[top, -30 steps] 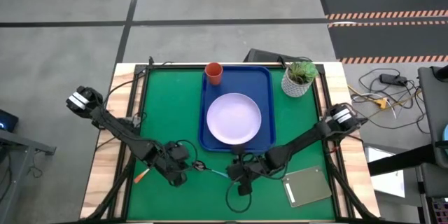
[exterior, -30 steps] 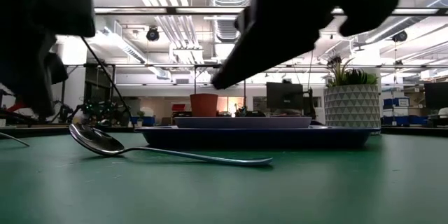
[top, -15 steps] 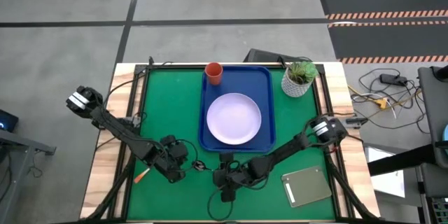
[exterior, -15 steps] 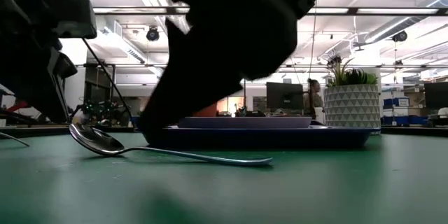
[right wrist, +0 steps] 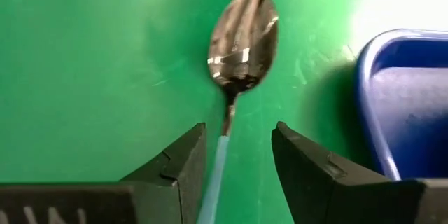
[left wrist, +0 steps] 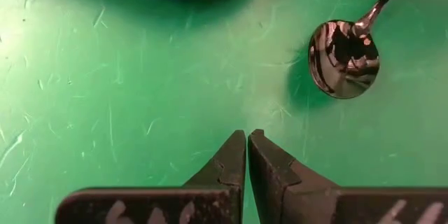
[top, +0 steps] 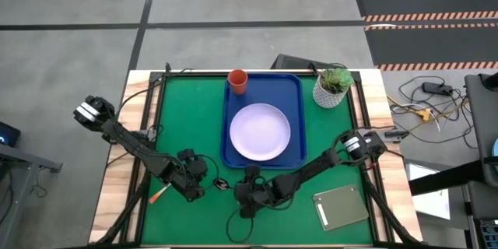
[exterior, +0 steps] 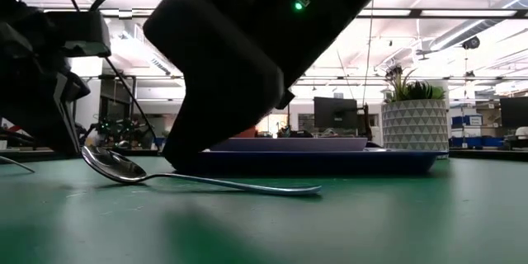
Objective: Pick and place plate/cup/fork/spoon on tray
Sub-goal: Put the blue spoon on the blue tray to the right of the white plate
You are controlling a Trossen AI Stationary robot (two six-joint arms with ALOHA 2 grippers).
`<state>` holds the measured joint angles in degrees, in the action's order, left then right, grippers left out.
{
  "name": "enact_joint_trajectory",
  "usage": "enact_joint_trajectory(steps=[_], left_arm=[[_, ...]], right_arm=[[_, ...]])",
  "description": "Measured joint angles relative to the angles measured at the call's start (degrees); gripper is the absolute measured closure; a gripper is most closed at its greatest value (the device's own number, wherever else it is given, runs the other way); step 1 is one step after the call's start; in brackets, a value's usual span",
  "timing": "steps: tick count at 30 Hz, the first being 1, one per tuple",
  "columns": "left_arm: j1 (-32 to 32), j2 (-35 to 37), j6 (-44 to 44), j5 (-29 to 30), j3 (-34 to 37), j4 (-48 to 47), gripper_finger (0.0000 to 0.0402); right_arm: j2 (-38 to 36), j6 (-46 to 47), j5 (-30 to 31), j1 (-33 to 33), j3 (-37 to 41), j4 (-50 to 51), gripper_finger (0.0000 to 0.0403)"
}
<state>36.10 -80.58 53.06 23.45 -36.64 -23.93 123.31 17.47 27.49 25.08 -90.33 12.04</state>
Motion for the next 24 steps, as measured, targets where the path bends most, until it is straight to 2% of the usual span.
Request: enact_joint_trajectory(steps=[14,20,24], left_arm=[[0.00,-0.02,-2.95,-0.66,0.33,9.62,0.0402],[0.02,-0.02,-2.99,-6.52,0.35,9.83,0.0402],[0.02,-0.02,-2.96,-8.02,0.35,10.03,0.0402]], right_arm=[[-0.02,6.06,0.85,-0.09,3.28,-1.27,0.0268],[-0.02,6.06,-0.44,-0.11,3.42,-2.23,0.0273],[0.46,6.02,-1.24,-0.11,3.59,-3.42,0.0280]])
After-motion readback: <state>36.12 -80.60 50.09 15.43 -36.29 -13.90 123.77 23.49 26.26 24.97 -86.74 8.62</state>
